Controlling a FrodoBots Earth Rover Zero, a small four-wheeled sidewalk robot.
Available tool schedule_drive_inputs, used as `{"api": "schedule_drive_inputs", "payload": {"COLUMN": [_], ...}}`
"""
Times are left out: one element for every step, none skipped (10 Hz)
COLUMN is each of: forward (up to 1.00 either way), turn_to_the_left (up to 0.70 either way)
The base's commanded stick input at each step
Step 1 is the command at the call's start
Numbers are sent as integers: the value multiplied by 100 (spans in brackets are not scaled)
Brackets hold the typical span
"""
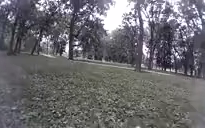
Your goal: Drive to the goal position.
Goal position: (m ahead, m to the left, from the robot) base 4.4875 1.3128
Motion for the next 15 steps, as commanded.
{"api": "schedule_drive_inputs", "payload": {"forward": [68,68,68,68,68,68,68,68,68,68,68,68,68,68,68], "turn_to_the_left": [1,1,1,1,1,1,1,1,1,1,1,1,1,1,1]}}
